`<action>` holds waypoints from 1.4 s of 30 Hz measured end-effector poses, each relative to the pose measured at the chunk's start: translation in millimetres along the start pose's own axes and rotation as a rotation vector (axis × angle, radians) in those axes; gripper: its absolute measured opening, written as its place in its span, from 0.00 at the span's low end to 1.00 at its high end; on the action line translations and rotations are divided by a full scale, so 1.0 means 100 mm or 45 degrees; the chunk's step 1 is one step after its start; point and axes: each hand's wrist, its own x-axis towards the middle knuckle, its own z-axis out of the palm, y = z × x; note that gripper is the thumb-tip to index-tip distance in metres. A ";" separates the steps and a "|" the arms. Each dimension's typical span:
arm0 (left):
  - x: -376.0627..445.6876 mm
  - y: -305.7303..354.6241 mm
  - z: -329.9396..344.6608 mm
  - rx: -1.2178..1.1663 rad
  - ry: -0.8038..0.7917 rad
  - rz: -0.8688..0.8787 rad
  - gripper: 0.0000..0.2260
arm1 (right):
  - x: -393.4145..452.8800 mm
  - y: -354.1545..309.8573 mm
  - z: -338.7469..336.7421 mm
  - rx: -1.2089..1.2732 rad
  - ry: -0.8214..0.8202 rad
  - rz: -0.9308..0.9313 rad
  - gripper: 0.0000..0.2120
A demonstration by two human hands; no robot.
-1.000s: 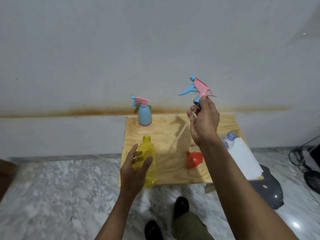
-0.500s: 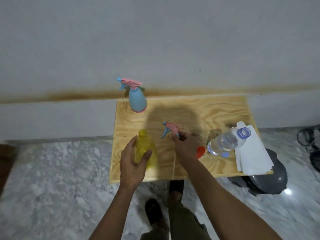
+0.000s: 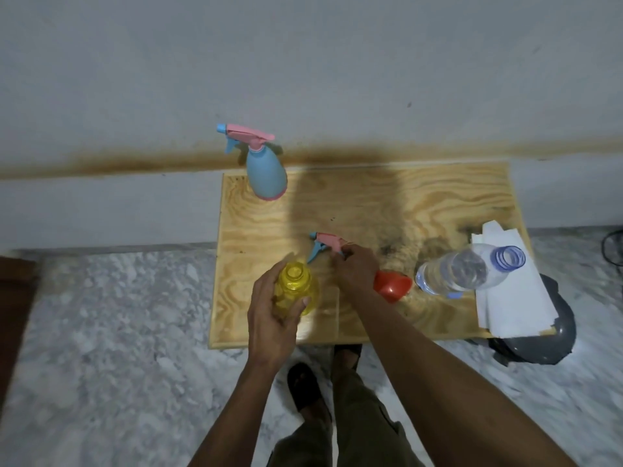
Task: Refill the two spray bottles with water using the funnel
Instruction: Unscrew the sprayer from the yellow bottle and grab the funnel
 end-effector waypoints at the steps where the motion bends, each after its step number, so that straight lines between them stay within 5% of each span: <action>1: -0.01 0.00 0.00 0.006 0.005 0.002 0.30 | 0.01 0.02 0.01 -0.019 -0.010 -0.013 0.13; 9: -0.10 -0.05 -0.04 0.010 0.045 0.010 0.31 | -0.43 0.06 -0.32 0.226 0.264 -0.149 0.11; 15: -0.10 0.03 -0.06 0.014 0.058 -0.039 0.29 | -0.83 0.37 -0.59 0.496 0.600 0.215 0.13; 22: -0.09 0.11 -0.04 -0.003 0.086 -0.034 0.24 | -0.82 0.58 -0.44 0.551 0.575 0.368 0.18; 35: -0.09 0.08 -0.02 -0.027 0.090 -0.066 0.24 | -0.75 0.73 -0.40 0.185 0.568 -0.001 0.07; 42: -0.08 0.06 -0.03 -0.095 0.060 -0.086 0.24 | -0.91 0.63 -0.66 -0.125 0.712 -0.705 0.09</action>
